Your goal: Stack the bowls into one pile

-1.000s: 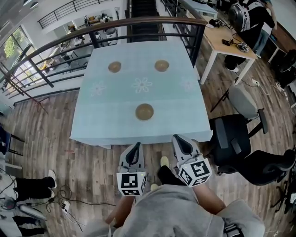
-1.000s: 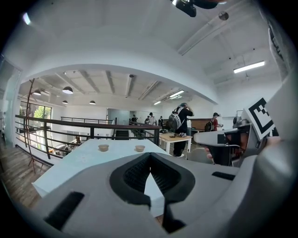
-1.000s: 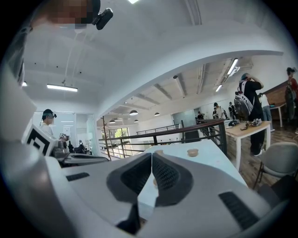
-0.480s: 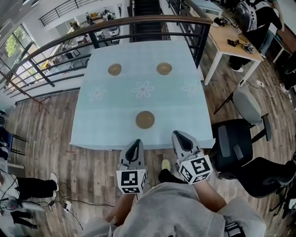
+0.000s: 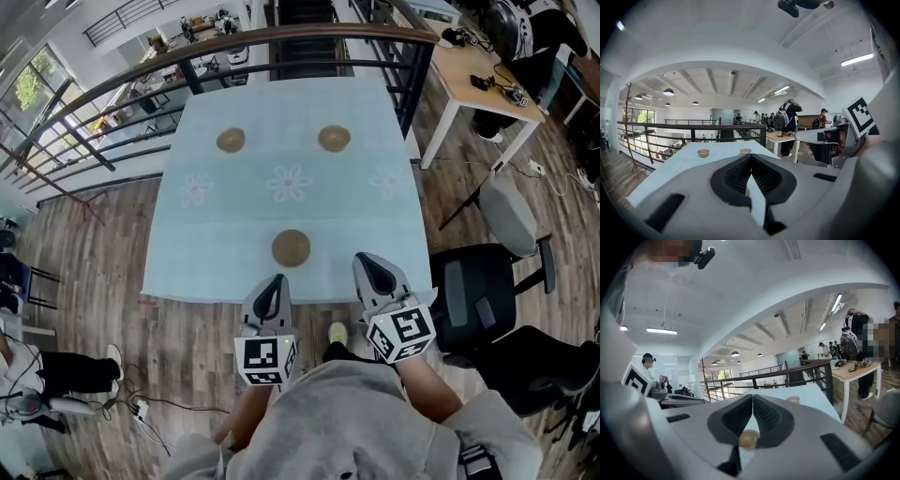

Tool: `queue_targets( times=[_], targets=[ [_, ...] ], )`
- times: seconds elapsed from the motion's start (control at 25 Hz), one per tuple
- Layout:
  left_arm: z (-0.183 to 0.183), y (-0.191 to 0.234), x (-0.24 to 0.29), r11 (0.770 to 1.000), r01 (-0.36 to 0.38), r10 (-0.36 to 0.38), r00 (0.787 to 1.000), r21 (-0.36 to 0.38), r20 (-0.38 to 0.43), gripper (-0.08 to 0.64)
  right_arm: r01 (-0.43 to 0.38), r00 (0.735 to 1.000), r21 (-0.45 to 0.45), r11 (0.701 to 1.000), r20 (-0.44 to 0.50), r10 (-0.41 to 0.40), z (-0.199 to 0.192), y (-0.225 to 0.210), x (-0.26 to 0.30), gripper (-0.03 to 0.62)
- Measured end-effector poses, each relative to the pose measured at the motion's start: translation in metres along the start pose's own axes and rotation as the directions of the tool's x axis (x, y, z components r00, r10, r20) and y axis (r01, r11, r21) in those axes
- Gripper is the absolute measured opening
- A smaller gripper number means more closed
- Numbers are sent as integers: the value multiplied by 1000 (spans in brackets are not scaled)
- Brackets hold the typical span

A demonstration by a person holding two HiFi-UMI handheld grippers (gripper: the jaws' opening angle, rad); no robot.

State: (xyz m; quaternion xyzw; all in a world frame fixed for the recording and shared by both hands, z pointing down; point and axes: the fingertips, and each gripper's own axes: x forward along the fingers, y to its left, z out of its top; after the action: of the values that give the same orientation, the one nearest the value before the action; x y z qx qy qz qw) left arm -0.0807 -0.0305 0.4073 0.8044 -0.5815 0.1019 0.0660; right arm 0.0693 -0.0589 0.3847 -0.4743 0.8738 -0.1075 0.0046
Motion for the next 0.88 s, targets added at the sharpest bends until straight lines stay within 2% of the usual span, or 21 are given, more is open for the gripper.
queue_targets(
  times=[0.44, 0.64, 0.88],
  targets=[
    [8, 7, 26, 998, -44, 44, 999, 35, -2, 17, -19, 999, -4, 1000, 44, 19, 17, -37, 23, 28],
    [4, 11, 43, 998, -53, 53, 998, 28, -14, 17, 4, 1000, 2, 1000, 25, -4, 13, -61, 33, 28],
    [7, 22, 53, 997, -64, 64, 998, 32, -7, 17, -2, 1000, -9, 1000, 16, 2, 14, -66, 44, 28]
  ],
)
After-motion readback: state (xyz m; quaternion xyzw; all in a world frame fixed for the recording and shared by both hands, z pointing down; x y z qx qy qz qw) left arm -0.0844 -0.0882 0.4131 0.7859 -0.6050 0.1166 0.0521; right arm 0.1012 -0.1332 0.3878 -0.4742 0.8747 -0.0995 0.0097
